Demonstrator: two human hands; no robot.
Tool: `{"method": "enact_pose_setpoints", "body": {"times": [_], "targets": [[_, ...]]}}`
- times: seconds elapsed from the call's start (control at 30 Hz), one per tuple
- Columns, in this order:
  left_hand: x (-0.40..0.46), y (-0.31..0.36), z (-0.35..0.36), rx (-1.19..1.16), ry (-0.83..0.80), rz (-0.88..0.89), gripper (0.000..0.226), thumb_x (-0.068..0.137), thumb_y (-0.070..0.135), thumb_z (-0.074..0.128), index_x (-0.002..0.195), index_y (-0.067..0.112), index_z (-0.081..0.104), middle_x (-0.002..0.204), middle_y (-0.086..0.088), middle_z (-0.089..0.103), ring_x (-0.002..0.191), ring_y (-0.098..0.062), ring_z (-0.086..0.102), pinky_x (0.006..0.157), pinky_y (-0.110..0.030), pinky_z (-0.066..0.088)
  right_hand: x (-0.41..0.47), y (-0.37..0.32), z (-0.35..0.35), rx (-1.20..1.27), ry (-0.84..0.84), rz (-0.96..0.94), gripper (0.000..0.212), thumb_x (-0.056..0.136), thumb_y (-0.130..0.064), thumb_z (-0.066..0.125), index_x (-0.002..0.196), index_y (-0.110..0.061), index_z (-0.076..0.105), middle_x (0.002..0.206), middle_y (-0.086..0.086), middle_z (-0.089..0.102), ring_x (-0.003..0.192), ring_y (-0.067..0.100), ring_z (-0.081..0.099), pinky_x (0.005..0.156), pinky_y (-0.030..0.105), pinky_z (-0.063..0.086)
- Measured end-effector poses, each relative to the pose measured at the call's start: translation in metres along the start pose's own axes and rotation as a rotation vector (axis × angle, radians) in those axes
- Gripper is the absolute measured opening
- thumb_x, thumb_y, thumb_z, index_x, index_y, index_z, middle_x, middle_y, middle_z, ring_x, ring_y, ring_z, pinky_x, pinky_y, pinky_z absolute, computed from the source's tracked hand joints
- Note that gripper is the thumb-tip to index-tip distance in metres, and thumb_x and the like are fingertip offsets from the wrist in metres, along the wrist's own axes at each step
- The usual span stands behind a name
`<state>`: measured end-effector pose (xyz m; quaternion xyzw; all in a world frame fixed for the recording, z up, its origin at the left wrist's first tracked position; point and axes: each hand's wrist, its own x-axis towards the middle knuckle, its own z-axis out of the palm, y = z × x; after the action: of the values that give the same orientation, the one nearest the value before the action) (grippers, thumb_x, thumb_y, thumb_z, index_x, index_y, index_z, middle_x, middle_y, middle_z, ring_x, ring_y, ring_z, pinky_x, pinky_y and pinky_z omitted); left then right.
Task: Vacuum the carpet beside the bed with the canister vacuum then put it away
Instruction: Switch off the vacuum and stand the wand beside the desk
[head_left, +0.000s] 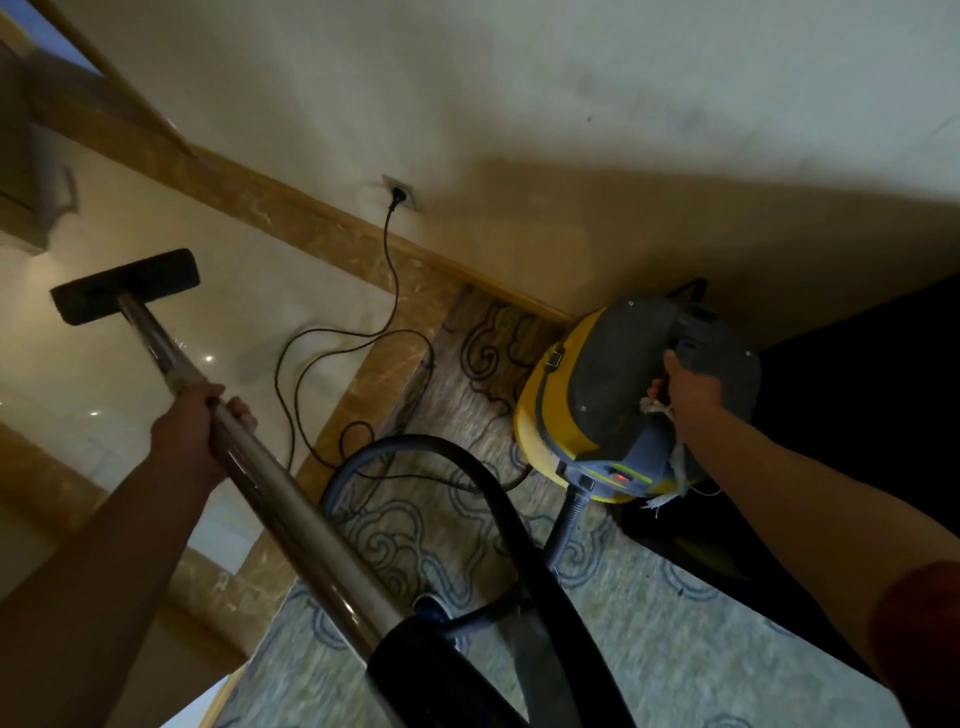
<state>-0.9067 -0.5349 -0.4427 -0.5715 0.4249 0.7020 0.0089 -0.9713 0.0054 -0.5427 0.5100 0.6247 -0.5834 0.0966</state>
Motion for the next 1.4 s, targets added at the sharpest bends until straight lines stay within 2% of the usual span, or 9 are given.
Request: {"method": "enact_pose_setpoints", "body": {"times": [0.37, 0.53, 0.67, 0.77, 0.93, 1.03, 1.2, 1.3, 1.4], "targets": [[-0.007, -0.011, 0.011, -0.023, 0.001, 0.010, 0.013, 0.092, 0.015, 0.058, 0.083, 0.014, 0.050, 0.073, 0.001, 0.051, 0.040, -0.012, 0.055, 0.045, -0.017, 0.051, 0.036, 0.017, -0.010, -0.157, -0.027, 0.052, 0.040, 0.098, -0.036, 0.065, 0.076, -0.003, 0.062, 0.061, 0.009, 0.065, 0.047, 0.018, 0.062, 0.058, 0.035, 0.051], [-0.019, -0.019, 0.032, -0.040, 0.010, -0.009, 0.011, 0.094, 0.010, 0.056, 0.087, 0.014, 0.050, 0.078, -0.001, 0.052, 0.060, -0.011, 0.054, 0.046, -0.018, 0.051, 0.029, 0.003, -0.009, -0.255, -0.089, 0.128, 0.043, 0.101, -0.043, 0.058, 0.111, -0.002, 0.062, 0.079, 0.014, 0.062, 0.067, 0.030, 0.061, 0.060, 0.034, 0.049], [-0.028, -0.024, 0.047, -0.096, 0.007, 0.002, 0.015, 0.093, 0.007, 0.059, 0.104, 0.013, 0.051, 0.087, -0.004, 0.055, 0.070, -0.012, 0.057, 0.049, -0.019, 0.053, 0.030, -0.020, -0.008, -0.357, -0.210, 0.243, 0.065, 0.101, -0.054, 0.050, 0.147, -0.008, 0.046, 0.147, 0.016, 0.052, 0.133, 0.043, 0.049, 0.109, 0.051, 0.042], [-0.035, -0.027, 0.059, -0.120, 0.029, 0.014, 0.026, 0.092, 0.006, 0.061, 0.114, 0.012, 0.048, 0.089, -0.005, 0.056, 0.069, -0.013, 0.059, 0.049, -0.020, 0.054, 0.015, -0.043, -0.004, -0.832, -0.287, 0.110, 0.065, 0.103, -0.046, 0.051, 0.154, -0.008, 0.036, 0.159, 0.017, 0.035, 0.143, 0.041, 0.036, 0.118, 0.050, 0.032], [-0.062, -0.030, 0.081, -0.153, 0.061, 0.046, 0.028, 0.090, 0.004, 0.060, 0.113, 0.011, 0.046, 0.085, -0.007, 0.056, 0.063, -0.016, 0.058, 0.048, -0.024, 0.054, -0.077, -0.128, 0.039, -1.199, -0.494, -0.457, 0.050, 0.098, -0.047, 0.056, 0.132, -0.009, 0.060, 0.126, 0.015, 0.065, 0.111, 0.033, 0.065, 0.090, 0.043, 0.056], [-0.086, -0.027, 0.093, -0.180, 0.086, 0.063, 0.035, 0.091, 0.006, 0.061, 0.121, 0.012, 0.043, 0.094, -0.010, 0.055, 0.067, -0.017, 0.058, 0.048, -0.025, 0.055, -0.165, -0.174, 0.059, -1.145, -0.805, -0.340, 0.067, 0.094, -0.062, 0.056, 0.139, -0.012, 0.053, 0.106, 0.012, 0.069, 0.086, 0.027, 0.074, 0.065, 0.039, 0.062], [-0.126, -0.018, 0.115, -0.161, 0.112, 0.088, 0.029, 0.096, 0.010, 0.058, 0.121, 0.010, 0.044, 0.109, -0.013, 0.057, 0.071, -0.018, 0.060, 0.060, -0.028, 0.055, -0.302, -0.200, 0.045, -1.436, -1.274, -0.351, 0.092, 0.078, -0.081, 0.058, 0.138, -0.011, 0.051, 0.112, 0.018, 0.070, 0.075, 0.028, 0.078, 0.068, 0.048, 0.064], [-0.151, -0.016, 0.129, -0.224, 0.114, 0.071, 0.032, 0.100, 0.010, 0.052, 0.130, 0.015, 0.042, 0.119, -0.010, 0.054, 0.075, -0.017, 0.063, 0.080, -0.029, 0.056, -0.353, -0.210, 0.024, -1.783, -1.280, -0.699, 0.064, 0.075, -0.078, 0.066, 0.096, -0.017, 0.062, 0.096, 0.007, 0.069, 0.058, 0.018, 0.075, 0.054, 0.032, 0.061], [-0.171, -0.018, 0.136, -0.274, 0.113, 0.087, 0.034, 0.100, 0.006, 0.051, 0.132, 0.010, 0.043, 0.127, -0.010, 0.051, 0.093, -0.019, 0.067, 0.087, -0.030, 0.057, -0.372, -0.224, 0.008, -2.014, -1.189, -1.064, 0.065, 0.079, -0.052, 0.081, 0.129, -0.018, 0.058, 0.112, 0.003, 0.068, 0.085, 0.020, 0.074, 0.047, 0.023, 0.053]]}}
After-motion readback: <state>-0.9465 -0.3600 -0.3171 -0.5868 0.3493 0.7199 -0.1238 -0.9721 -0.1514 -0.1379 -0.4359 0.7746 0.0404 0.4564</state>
